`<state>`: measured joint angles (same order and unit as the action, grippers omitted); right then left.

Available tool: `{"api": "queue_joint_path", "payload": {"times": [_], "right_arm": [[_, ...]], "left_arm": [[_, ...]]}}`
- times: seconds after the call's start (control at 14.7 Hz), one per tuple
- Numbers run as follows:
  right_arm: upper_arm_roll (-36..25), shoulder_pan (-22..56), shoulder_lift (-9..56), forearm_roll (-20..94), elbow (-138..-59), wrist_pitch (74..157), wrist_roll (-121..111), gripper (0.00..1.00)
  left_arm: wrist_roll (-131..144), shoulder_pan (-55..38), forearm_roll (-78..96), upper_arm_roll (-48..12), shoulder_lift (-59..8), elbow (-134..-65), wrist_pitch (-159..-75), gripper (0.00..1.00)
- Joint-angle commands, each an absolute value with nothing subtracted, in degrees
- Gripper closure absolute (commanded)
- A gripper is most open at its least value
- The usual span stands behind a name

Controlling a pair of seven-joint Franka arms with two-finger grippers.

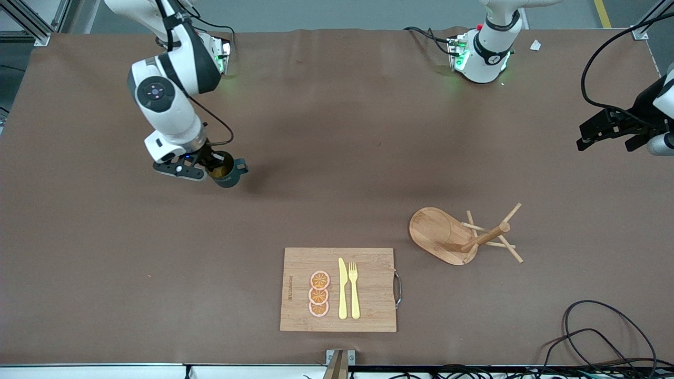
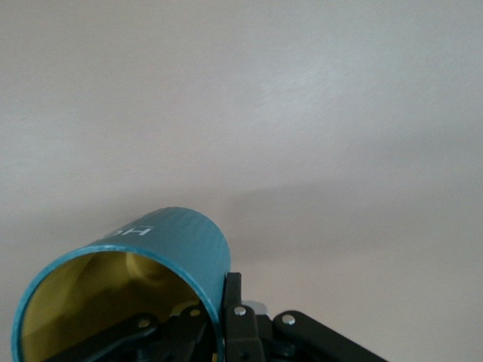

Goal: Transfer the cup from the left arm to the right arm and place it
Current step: 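Slide the teal mug away from the stand with the right gripper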

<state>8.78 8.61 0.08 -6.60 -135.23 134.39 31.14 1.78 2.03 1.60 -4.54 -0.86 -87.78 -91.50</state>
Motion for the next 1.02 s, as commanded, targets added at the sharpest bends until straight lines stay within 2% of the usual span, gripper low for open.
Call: {"api": "queue_joint_path", "payload": {"times": [0.0,0.41,0.75,0.95], "right_arm": [[9.6,1.0,-3.3,-5.6,-143.4,142.6,20.5,1.00],[9.5,-11.2,-4.5,-5.6,-146.9,146.2,4.2,1.00],[9.3,-13.4,-3.5,-5.8,-151.1,154.7,2.1,1.00],[9.3,-15.7,-2.8,-5.8,-151.3,155.1,-0.7,1.00]], "left_arm": [[2.5,2.3,1.8,-4.7,-0.4,-87.3,-91.4,0.00],[2.2,2.4,1.9,-4.7,-1.1,-87.3,-92.0,0.00],[1.9,2.3,2.4,-4.7,-1.2,-86.9,-92.4,0.00],[2.2,2.0,2.4,-4.8,-1.8,-86.9,-92.4,0.00]]}}
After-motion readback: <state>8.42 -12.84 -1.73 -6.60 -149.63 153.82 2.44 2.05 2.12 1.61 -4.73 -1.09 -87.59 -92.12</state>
